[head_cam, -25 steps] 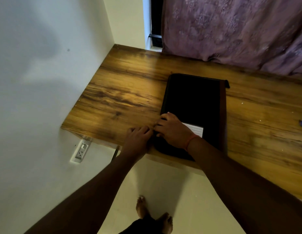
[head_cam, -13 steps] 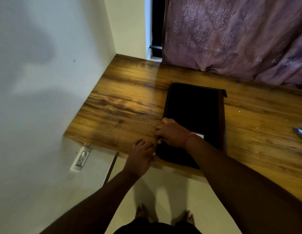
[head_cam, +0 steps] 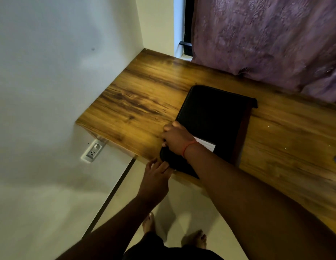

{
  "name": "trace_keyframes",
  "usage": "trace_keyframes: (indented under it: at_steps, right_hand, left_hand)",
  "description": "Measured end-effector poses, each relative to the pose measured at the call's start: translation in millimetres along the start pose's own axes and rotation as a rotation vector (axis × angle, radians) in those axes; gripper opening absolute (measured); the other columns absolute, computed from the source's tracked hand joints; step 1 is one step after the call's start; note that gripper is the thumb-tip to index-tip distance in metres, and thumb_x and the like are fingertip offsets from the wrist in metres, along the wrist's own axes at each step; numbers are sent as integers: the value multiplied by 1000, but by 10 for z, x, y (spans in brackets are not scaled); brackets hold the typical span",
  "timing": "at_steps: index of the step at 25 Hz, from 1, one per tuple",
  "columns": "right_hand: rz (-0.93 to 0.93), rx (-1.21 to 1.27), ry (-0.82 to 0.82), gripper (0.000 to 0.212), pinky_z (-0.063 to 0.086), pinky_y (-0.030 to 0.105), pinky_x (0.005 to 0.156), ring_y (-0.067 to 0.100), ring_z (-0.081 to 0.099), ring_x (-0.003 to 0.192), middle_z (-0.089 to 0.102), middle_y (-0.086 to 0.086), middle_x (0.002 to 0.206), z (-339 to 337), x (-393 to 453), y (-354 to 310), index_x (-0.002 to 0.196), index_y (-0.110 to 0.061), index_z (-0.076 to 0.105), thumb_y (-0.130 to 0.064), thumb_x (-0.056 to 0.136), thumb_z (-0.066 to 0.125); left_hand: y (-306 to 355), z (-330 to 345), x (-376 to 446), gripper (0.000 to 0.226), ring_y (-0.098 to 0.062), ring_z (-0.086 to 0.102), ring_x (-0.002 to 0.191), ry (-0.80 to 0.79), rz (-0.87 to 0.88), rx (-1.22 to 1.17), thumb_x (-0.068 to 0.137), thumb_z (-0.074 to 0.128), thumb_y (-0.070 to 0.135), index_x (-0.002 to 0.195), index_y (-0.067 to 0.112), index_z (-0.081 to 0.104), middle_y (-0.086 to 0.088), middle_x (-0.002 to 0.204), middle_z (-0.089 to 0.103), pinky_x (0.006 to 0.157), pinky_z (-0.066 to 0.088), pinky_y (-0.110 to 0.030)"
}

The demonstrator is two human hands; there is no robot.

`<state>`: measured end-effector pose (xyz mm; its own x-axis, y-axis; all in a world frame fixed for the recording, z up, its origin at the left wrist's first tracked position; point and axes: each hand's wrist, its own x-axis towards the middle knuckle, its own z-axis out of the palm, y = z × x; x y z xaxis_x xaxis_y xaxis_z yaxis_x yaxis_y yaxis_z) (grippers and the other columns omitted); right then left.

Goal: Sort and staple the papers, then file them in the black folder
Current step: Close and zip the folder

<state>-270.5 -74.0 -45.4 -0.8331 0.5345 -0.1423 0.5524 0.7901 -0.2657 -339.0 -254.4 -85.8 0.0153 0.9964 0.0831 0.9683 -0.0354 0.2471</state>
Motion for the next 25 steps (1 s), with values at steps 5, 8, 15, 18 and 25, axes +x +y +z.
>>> trace_keyframes:
  at_steps: [5, 8, 15, 18, 25]
  right_hand:
    - [-46, -45, -47, 59, 15, 50, 118, 29, 13, 145, 22, 0, 159, -193, -465, 402, 143, -28, 41, -45, 90, 61]
    - [74, -117, -55, 70, 0, 52, 120, 23, -4, 150, 4, -6, 163, -139, -983, 831, 151, -39, 20, -65, 90, 43]
    - [80, -257, 74, 71, 5, 55, 119, 23, 2, 151, 7, -2, 164, 137, -1292, 984, 154, -32, 9, -68, 93, 13]
    - [72, -243, 77, 72, 5, 55, 119, 24, 3, 150, 8, -2, 164, 164, -1274, 998, 154, -32, 10, -68, 93, 13]
    - [58, -160, 30, 71, -2, 54, 118, 22, -6, 150, 0, -4, 164, 132, -1246, 1048, 154, -33, 7, -67, 94, 21]
  left_hand:
    - [543, 94, -101, 28, -14, 56, 113, 16, -102, 6, 82, 56, 10, 105, 23, 65, 6, 112, 59, 111, 34, -44]
    - [814, 152, -159, 31, -15, 63, 90, 68, -201, -10, 73, 77, 14, 102, 20, 68, 3, 102, 63, 90, 47, -39]
    - [1362, 213, -143, 23, -11, 61, 85, 74, -118, 21, 81, 70, 23, 104, 20, 68, 4, 99, 62, 81, 47, -31]
    - [1642, 277, -21, 20, -10, 59, 87, 30, -93, -24, 88, 62, 29, 106, 22, 66, 5, 100, 60, 85, 47, -31]
    - [2173, 508, 252, 30, -15, 63, 92, -9, 40, -17, 87, 53, 31, 110, 21, 68, 2, 109, 65, 80, 45, -33]
